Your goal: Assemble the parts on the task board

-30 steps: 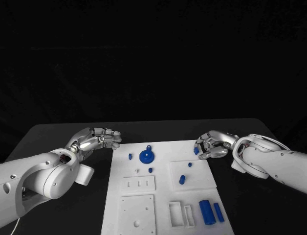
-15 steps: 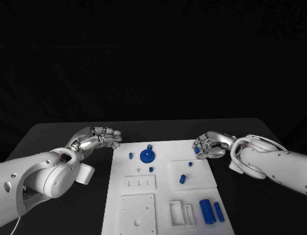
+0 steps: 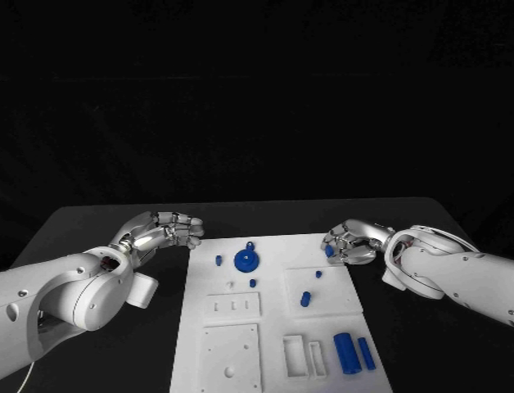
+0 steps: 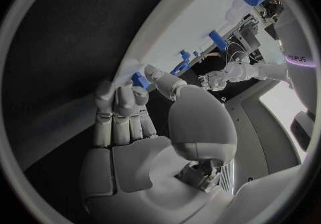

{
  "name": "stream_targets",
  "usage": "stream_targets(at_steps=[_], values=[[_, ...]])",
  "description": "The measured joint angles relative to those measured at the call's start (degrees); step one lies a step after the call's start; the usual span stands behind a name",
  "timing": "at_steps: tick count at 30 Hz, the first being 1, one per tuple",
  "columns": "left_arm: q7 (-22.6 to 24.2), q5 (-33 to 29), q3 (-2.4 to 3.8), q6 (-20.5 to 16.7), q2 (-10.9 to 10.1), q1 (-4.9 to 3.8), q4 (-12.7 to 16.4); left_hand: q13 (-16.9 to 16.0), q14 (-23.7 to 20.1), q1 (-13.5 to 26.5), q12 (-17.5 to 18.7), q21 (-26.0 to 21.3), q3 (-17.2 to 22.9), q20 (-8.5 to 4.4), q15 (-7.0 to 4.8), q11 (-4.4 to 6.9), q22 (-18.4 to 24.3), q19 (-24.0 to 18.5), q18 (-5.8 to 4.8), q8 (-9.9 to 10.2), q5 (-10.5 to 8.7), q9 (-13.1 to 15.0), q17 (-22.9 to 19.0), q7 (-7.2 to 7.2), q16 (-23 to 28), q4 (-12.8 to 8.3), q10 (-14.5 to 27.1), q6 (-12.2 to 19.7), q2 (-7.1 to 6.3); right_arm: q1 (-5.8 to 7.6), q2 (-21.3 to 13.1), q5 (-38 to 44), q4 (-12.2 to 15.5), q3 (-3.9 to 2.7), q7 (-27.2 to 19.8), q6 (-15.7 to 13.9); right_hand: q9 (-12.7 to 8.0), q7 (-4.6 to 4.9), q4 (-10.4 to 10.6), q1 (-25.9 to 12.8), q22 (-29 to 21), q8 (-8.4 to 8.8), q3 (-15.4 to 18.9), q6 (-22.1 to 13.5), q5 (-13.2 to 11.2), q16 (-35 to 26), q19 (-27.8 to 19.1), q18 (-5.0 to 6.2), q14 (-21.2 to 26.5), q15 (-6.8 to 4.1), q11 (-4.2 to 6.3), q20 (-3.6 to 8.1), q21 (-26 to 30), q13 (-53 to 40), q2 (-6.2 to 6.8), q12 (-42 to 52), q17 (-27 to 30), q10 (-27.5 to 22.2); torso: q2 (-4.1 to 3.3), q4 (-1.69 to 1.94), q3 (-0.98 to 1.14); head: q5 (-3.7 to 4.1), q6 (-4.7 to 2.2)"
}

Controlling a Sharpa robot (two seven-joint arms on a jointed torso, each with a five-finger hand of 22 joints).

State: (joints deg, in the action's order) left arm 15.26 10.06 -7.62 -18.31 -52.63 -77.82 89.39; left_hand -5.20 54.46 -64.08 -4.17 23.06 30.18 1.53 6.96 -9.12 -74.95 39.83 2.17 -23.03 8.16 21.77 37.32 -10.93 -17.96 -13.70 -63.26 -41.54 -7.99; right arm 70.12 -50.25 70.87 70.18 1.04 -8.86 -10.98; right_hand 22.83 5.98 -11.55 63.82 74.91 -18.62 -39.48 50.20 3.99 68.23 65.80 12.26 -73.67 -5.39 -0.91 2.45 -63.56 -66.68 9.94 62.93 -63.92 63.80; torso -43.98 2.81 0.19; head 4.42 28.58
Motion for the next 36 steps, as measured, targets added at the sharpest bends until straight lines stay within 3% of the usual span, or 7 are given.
stream_targets(at_steps=[16, 24, 36], values=[[-0.04, 0.04, -0.01, 0.03, 0.02, 0.0, -0.03, 0.05, 0.0, 0.0, 0.0, 0.0, 0.0, 0.0, 0.0, 0.0, 0.01, 0.0, 0.0, 0.0, 0.0, 0.04, 0.06, 0.0, 0.0, 0.0, 0.0, 0.0, 0.0, 0.01, -0.02, 0.03, -0.21, -0.01, 0.03, -0.06, -0.12, -0.23, -0.23, 0.0, 0.0, 0.0, -0.23, 0.24, 0.14, 0.0, 0.01, 0.0, 0.0, 0.0, 0.01, -0.01, 0.0, 0.0, 0.0, 0.02, -0.05, 0.02, 0.01, 0.0, 0.01, 0.07, 0.07], [-0.05, 0.05, -0.01, 0.05, 0.03, 0.0, -0.04, 0.04, 0.0, 0.0, 0.0, 0.0, 0.0, 0.0, 0.0, 0.0, 0.02, 0.0, 0.0, 0.22, 0.0, 0.04, 0.05, 0.0, 0.0, 0.0, 0.0, 0.0, 0.0, 0.0, -0.01, 0.03, -0.26, -0.01, 0.06, -0.17, -0.33, 0.24, -2.17, -0.77, 0.0, 0.36, 2.38, -0.23, 4.9, 0.0, 0.33, 0.01, -0.02, 0.39, -0.23, 0.11, 0.0, 0.06, 0.78, 0.26, -0.14, -0.22, 0.01, 0.0, 0.01, 0.19, 0.03], [-0.08, 0.08, -0.02, 0.1, 0.03, 0.0, -0.06, 0.04, 0.0, 0.0, 0.0, 0.0, 0.0, 0.0, 0.0, 0.0, 0.02, 0.0, 0.0, 0.22, 0.0, 0.09, 0.04, 0.0, 0.0, 0.0, 0.0, 0.0, 0.0, -0.02, 0.06, 0.03, -0.43, -0.01, 0.09, -0.34, -0.42, 0.31, -2.43, -0.99, -0.01, 0.44, 2.96, -0.3, 5.11, 0.0, 0.33, 0.01, -0.02, 0.39, -0.43, 0.1, 0.0, 0.09, 1.0, 0.29, -0.18, -0.41, 0.01, 0.02, -0.02, 0.42, 0.07]])
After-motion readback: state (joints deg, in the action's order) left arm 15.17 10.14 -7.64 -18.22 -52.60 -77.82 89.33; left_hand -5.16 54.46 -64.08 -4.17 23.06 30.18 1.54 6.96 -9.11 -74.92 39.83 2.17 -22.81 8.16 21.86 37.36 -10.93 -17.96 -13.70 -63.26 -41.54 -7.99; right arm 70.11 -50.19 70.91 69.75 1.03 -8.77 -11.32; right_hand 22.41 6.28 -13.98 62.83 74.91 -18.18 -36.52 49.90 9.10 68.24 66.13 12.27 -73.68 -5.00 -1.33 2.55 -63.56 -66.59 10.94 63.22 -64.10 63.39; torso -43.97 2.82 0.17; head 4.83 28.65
